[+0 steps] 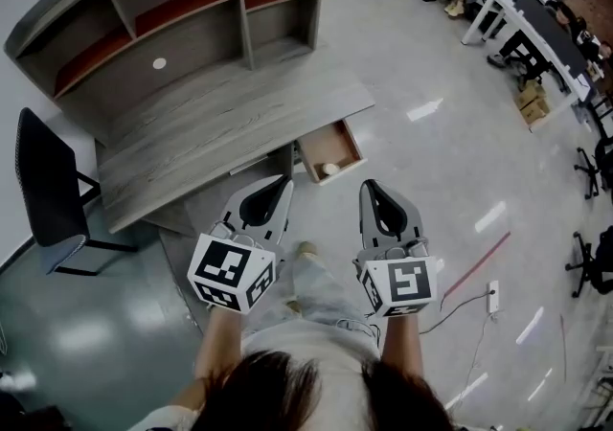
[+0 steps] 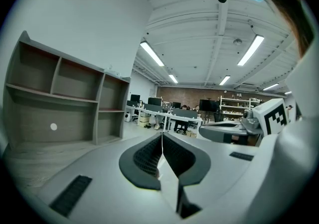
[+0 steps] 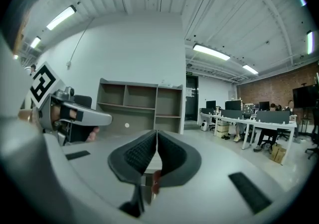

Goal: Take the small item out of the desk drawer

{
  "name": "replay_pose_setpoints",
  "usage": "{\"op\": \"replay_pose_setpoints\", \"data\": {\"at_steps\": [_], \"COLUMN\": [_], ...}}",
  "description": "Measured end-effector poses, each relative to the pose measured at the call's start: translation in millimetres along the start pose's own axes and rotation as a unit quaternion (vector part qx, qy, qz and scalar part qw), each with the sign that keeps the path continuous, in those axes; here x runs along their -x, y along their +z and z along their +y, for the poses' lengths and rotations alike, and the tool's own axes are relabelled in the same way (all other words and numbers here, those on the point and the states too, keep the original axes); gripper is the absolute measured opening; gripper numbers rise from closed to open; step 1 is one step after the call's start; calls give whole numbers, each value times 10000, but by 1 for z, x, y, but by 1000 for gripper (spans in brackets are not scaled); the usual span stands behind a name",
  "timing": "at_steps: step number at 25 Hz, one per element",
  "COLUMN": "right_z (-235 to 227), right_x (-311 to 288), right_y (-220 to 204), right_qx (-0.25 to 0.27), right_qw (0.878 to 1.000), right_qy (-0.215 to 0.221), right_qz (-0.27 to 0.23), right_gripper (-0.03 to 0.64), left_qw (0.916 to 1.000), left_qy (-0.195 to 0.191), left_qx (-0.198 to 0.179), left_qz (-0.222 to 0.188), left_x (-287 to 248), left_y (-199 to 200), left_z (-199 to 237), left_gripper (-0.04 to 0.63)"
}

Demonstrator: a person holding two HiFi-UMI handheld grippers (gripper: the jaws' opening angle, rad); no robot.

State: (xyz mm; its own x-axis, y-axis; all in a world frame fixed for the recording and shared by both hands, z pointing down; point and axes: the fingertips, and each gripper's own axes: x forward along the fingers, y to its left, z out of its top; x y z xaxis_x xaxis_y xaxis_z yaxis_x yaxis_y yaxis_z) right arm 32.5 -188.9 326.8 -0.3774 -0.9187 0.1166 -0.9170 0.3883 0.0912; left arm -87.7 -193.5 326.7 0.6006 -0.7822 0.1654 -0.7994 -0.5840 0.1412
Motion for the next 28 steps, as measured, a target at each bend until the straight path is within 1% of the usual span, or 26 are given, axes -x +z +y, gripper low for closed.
{"op": "replay_pose_setpoints", "data": {"at_steps": [7,11,15,22,28], "right_z": [-21,-30,-41,-52,-55], "right_x": [-59,-90,-115,-153,-184], "right_y": [-28,-54,-84,-137,-178], "right_qx": [7,-111,-12,148,234], "right_qw": [9993,9980,9954,9877,9791], "right_qy": [252,418,568,880,1084], "right_qz": [268,466,773,1285,1703], "right_gripper": [29,29,29,29,29], "left_qw": [9998,9996,9993,9984,9977], "left_qy": [141,224,294,383,457], "left_qx": [93,138,170,257,297], "left_qz": [113,132,156,323,409], "left_x": [-50,-76,-99,-133,-155], "left_y": [-1,-7,-13,-34,-43], "left_z": [30,46,55,67,83], "left_gripper": [17,17,17,17,17]}}
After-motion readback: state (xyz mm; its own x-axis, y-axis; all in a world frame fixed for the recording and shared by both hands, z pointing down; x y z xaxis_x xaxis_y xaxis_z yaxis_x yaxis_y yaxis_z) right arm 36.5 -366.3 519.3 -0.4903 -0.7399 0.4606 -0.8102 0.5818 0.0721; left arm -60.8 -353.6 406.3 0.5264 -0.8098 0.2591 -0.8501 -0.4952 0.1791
